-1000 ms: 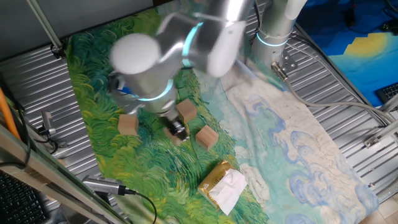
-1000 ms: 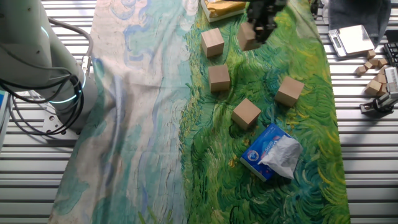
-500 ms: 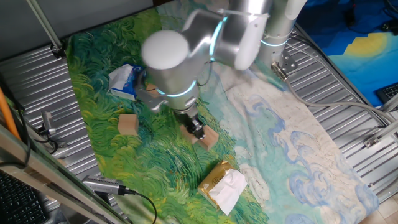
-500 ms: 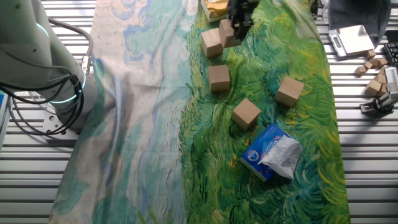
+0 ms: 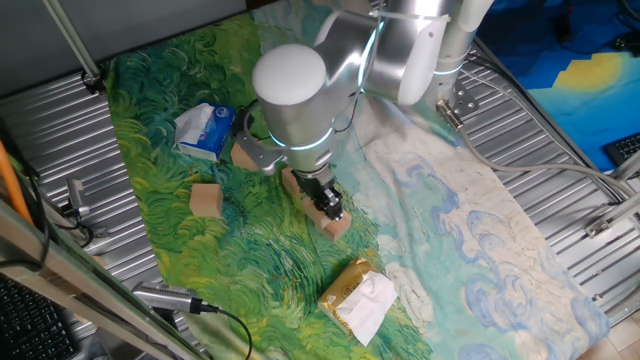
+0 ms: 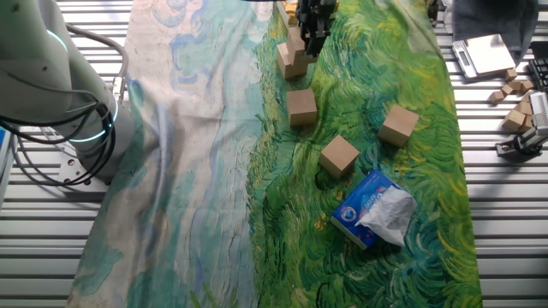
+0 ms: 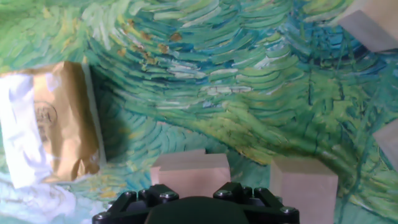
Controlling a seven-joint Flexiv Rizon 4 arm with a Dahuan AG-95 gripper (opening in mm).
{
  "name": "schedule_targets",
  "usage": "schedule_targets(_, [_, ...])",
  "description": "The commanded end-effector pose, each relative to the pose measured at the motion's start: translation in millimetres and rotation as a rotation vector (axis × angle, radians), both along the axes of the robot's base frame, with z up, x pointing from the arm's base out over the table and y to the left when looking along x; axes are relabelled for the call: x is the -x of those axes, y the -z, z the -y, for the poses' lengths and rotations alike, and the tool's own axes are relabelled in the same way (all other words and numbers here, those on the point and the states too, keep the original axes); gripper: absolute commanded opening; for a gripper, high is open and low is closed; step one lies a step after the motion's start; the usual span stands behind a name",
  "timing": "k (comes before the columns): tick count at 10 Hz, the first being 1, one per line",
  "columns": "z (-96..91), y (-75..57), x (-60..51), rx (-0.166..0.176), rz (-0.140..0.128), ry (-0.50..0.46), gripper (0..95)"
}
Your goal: Stack the blocks in a vertical line of five
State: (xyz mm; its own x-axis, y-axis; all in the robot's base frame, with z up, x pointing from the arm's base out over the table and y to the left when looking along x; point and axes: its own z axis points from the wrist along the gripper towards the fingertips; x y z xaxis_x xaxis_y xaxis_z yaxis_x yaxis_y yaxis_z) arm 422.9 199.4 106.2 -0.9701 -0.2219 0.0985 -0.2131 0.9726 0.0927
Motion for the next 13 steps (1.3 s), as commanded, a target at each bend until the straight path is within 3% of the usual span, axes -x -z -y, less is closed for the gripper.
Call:
schedule_targets(1, [-0.6,-0.5,-0.3,0.011,-0.002,0.004,0.0])
schedule_targets(5, [0.4,-0.9,-0.7,0.027,0.004,-0.054,0.0])
schedule_targets(10, [0.4,-0.9,-0.7,0.009,0.001,-0.196,0.0])
schedule_targets(13, [0.4,-0.9,-0.7,0.008,-0.002,-0.210,0.0])
